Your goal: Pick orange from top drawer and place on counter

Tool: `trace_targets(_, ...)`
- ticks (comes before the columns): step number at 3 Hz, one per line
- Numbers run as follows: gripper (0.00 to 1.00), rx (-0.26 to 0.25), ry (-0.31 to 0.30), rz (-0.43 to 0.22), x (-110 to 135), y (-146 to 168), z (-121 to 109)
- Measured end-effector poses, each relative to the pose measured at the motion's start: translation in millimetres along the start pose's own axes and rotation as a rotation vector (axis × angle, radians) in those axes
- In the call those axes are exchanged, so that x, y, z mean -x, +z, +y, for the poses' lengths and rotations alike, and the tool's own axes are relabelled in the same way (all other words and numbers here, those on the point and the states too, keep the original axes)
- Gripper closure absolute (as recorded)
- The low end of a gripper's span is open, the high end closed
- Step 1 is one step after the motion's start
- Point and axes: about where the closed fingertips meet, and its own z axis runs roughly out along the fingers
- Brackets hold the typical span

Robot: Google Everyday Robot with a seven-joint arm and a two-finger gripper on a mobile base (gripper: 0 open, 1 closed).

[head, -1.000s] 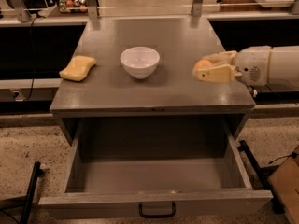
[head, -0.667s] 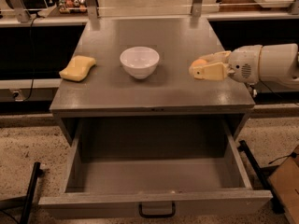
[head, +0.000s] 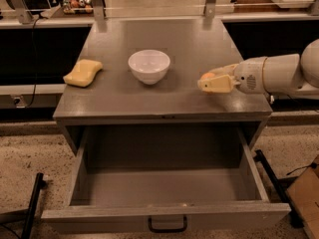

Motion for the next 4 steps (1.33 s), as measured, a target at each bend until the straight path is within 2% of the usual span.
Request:
trace_targets(1, 0.82, -0.014, 0.003, 0.032, -13.3, 5.9, -5.9)
trace_targets(4, 0.13, -0.001, 0.001, 0.032, -12.2, 12.1, -1.7)
